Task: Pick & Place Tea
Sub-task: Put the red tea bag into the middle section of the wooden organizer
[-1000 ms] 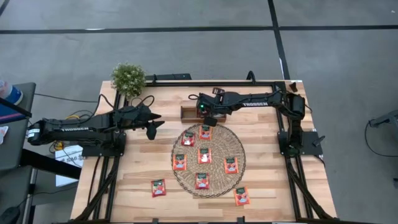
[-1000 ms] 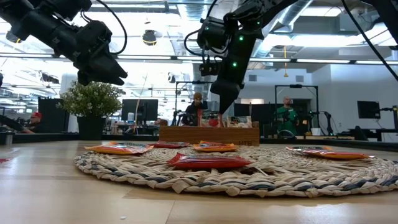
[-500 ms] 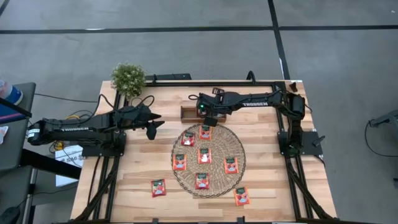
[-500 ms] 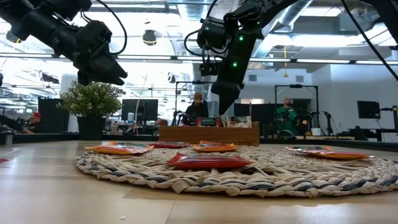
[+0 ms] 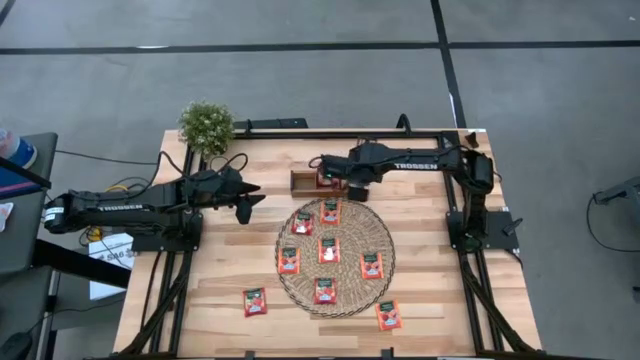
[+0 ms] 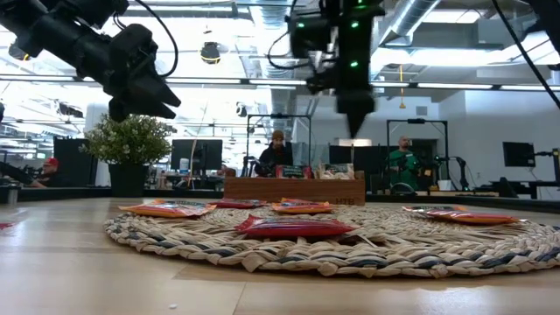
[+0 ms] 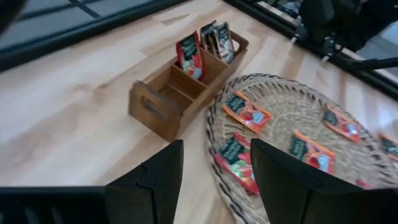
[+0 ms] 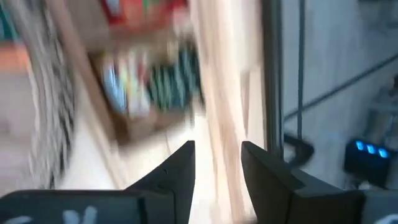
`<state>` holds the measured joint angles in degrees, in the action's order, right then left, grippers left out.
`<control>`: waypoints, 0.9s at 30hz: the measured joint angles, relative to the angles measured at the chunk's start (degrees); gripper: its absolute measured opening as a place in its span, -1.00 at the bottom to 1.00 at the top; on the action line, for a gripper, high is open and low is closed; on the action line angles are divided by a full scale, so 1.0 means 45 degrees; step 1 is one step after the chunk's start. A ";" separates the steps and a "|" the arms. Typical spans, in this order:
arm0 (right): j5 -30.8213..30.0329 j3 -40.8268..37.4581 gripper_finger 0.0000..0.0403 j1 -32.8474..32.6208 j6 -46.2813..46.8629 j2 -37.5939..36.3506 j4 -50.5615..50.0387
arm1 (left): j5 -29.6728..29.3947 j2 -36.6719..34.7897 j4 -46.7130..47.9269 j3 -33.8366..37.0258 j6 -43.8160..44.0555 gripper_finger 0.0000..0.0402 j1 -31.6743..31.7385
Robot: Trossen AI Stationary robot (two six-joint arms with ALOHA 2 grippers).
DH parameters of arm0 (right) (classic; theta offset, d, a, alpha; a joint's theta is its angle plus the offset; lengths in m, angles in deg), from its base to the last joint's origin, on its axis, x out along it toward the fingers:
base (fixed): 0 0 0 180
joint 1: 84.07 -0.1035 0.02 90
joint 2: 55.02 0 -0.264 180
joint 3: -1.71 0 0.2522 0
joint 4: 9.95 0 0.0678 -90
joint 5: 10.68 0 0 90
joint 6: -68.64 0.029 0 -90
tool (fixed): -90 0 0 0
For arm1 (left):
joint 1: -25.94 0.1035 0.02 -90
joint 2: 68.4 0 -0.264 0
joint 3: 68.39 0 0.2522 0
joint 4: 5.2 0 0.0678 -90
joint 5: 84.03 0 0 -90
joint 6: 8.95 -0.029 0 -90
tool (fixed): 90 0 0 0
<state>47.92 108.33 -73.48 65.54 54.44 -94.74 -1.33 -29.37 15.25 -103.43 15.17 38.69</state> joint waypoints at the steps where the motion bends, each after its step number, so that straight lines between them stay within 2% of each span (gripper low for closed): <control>1: -0.0010 -0.0119 -0.42 -0.0029 0.0135 -0.0144 -0.0451 | 0.0124 0.0000 0.0001 0.0001 0.0111 -0.11 0.0000; 4: 0.0079 -0.0779 -0.46 -0.0096 0.0632 -0.0956 -0.1174 | 0.0499 0.0000 -0.0001 0.0005 0.0184 -0.11 0.0000; 9: 0.0322 -0.2267 -0.46 -0.0406 0.1725 -0.3335 -0.0739 | 0.0649 0.0096 -0.0221 0.0005 0.0196 -0.11 -0.0005; 14: 0.0351 -0.4127 -0.46 -0.0690 0.3662 -0.6330 0.0153 | 0.1317 0.0766 -0.1965 0.0005 0.0184 -0.11 -0.0005; 16: 0.0356 -0.4985 -0.46 -0.0811 0.4371 -0.7470 0.0682 | 0.1577 0.1294 -0.2808 0.0005 0.0180 -0.11 -0.0005; 19: 0.0697 -0.6425 -0.46 -0.0996 0.5036 -0.9080 0.1623 | 0.1838 0.2322 -0.3003 -0.0358 -0.0135 -0.11 -0.0005; 27: 0.3097 -1.0490 -0.46 -0.0991 0.5295 -1.2021 0.5585 | 0.2407 0.6005 -0.2138 -0.2907 -0.1876 -0.11 -0.0005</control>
<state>61.86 61.13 -77.94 89.37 0.34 -69.60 9.50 -2.35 5.63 -116.51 6.73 38.67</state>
